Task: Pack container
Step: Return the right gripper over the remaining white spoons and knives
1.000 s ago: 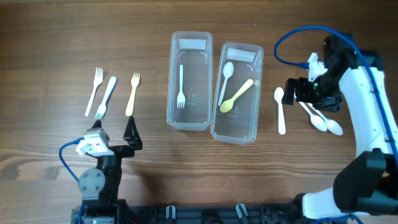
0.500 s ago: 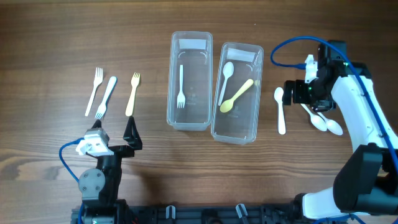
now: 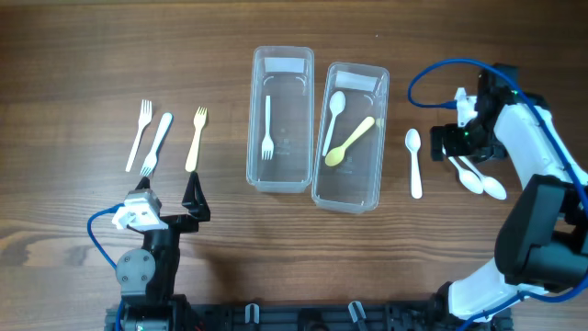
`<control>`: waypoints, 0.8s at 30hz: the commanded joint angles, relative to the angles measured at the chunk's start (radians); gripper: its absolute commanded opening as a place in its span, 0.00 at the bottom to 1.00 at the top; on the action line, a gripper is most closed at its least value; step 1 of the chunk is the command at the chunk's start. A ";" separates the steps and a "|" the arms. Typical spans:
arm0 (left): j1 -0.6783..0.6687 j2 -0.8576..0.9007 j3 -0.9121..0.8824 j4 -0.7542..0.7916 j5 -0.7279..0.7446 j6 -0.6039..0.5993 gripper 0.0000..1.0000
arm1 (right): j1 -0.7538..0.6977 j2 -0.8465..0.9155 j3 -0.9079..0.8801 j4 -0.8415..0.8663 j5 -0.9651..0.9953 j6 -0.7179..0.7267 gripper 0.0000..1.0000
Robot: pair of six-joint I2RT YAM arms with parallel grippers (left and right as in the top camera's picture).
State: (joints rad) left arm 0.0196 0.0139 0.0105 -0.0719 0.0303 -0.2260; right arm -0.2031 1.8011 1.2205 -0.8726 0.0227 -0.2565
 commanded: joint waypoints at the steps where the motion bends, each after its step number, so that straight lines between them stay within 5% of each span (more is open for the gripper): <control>1: -0.001 -0.007 -0.005 -0.004 -0.002 0.009 1.00 | -0.034 0.015 -0.002 0.036 -0.020 -0.133 1.00; 24: -0.001 -0.007 -0.005 -0.004 -0.002 0.009 1.00 | -0.055 0.137 -0.002 0.138 -0.019 -0.132 1.00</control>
State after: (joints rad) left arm 0.0196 0.0139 0.0105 -0.0719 0.0303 -0.2260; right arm -0.2562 1.8973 1.2186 -0.7319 0.0227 -0.3843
